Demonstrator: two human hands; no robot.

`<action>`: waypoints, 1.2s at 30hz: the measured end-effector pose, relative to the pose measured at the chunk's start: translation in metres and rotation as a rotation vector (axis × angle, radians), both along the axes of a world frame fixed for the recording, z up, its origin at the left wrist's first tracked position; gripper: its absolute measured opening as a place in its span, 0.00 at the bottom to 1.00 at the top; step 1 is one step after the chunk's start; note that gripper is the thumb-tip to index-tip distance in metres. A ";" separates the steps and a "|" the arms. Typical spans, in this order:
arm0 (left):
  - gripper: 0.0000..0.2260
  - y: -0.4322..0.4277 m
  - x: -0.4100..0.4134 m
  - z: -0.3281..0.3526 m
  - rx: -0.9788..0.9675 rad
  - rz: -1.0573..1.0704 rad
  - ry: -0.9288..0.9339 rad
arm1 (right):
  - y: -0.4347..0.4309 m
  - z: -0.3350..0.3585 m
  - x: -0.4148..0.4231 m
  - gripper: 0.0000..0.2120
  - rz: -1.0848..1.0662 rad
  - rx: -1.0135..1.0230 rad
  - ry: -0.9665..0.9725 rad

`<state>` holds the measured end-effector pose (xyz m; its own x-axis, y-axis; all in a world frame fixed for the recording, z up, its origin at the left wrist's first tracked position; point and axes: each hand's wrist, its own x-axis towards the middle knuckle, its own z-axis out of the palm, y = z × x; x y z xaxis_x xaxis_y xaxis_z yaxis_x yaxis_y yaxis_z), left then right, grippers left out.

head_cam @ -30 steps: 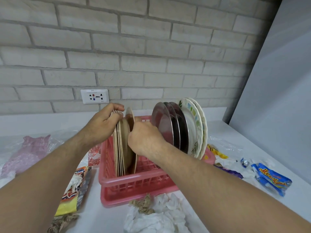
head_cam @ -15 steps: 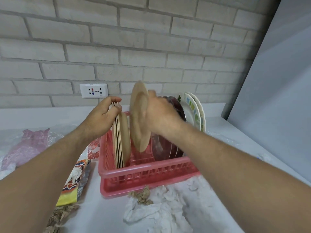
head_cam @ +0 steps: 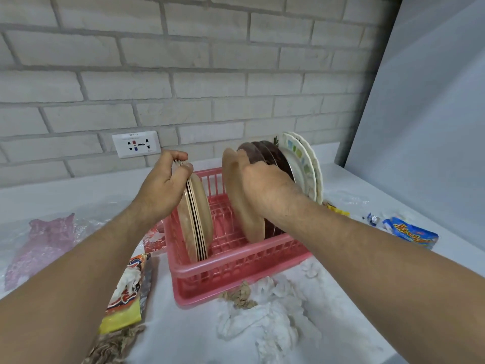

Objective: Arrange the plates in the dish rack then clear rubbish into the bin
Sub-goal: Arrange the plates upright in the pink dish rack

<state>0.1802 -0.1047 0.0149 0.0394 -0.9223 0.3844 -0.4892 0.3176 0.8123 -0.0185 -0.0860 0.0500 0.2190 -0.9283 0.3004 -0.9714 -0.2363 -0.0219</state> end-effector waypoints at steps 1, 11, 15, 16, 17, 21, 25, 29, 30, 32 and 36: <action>0.11 0.000 0.000 0.000 -0.004 0.001 0.003 | 0.000 -0.004 0.002 0.40 0.004 -0.003 0.000; 0.10 0.002 0.001 0.001 -0.022 -0.013 -0.018 | -0.002 0.018 -0.003 0.24 -0.008 0.166 -0.069; 0.10 0.002 -0.001 0.001 -0.018 -0.022 -0.012 | 0.008 0.028 -0.008 0.14 0.097 0.112 -0.087; 0.11 0.002 -0.001 0.001 -0.018 -0.025 -0.013 | 0.010 0.030 -0.009 0.14 0.096 0.121 -0.089; 0.11 0.002 0.000 0.001 -0.016 -0.029 -0.015 | 0.012 0.032 -0.009 0.14 0.092 0.131 -0.087; 0.10 0.001 0.003 0.002 -0.011 -0.039 -0.013 | 0.015 0.034 -0.011 0.11 0.045 0.100 0.012; 0.10 0.002 0.003 0.001 -0.009 -0.047 0.002 | 0.018 0.034 -0.012 0.07 -0.006 -0.019 0.117; 0.11 0.003 0.004 0.001 -0.022 -0.050 0.010 | 0.014 0.036 -0.006 0.11 -0.049 -0.038 0.083; 0.11 0.003 0.004 0.001 -0.024 -0.052 0.008 | 0.014 0.036 -0.003 0.12 -0.035 -0.060 0.074; 0.11 0.003 0.004 0.002 -0.023 -0.062 0.003 | 0.011 0.033 0.004 0.08 0.079 -0.067 0.043; 0.10 0.003 0.002 0.005 -0.077 -0.069 -0.017 | 0.016 0.018 0.020 0.15 0.240 0.061 -0.258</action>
<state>0.1827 -0.1017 0.0200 -0.0299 -0.8904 0.4542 -0.4777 0.4119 0.7760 0.0016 -0.0701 0.0683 0.3571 -0.8775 0.3201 -0.8493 -0.4477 -0.2798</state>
